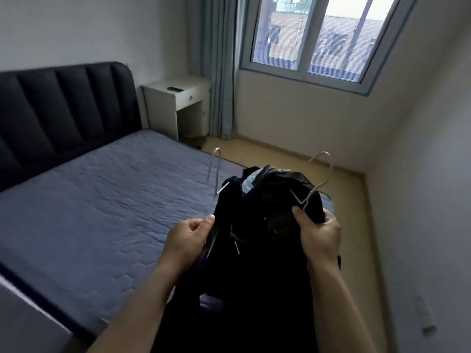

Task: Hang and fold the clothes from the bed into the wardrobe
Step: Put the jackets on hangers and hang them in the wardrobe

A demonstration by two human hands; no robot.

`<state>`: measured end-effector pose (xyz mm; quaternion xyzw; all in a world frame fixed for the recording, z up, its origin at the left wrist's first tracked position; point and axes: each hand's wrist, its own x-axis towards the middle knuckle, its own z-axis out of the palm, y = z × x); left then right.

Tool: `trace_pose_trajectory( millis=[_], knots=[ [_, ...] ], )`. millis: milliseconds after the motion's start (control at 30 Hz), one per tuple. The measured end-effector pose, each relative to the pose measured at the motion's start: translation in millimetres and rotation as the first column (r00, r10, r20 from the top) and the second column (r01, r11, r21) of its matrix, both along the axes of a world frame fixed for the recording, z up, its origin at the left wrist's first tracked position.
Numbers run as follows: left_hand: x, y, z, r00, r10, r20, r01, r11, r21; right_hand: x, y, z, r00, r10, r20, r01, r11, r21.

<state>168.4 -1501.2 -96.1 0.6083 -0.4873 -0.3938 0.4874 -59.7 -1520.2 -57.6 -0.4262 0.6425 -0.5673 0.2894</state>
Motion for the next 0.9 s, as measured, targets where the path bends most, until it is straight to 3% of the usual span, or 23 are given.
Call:
trace_pose_trajectory(
  millis=[67,233,433,700,900],
  knots=[
    [-1,21,1,0.996,0.087,0.009,-0.086,0.996,-0.015,0,3,3,0.998,0.070,-0.005,-0.070,0.997,0.014],
    [-5,65,7,0.942,0.263,0.207,-0.241,0.963,-0.125,12,15,9,0.981,0.187,-0.045,-0.186,0.982,0.014],
    [16,102,14,0.915,0.360,0.180,-0.338,0.930,-0.145,34,38,15,0.961,0.259,-0.099,-0.262,0.965,-0.014],
    [41,135,16,0.869,0.457,0.191,-0.436,0.889,-0.144,73,46,7,0.909,0.413,-0.057,-0.412,0.911,0.022],
    [47,162,24,0.738,0.621,0.262,-0.583,0.784,-0.215,104,39,10,0.808,0.589,-0.009,-0.589,0.808,0.029]
  ],
)
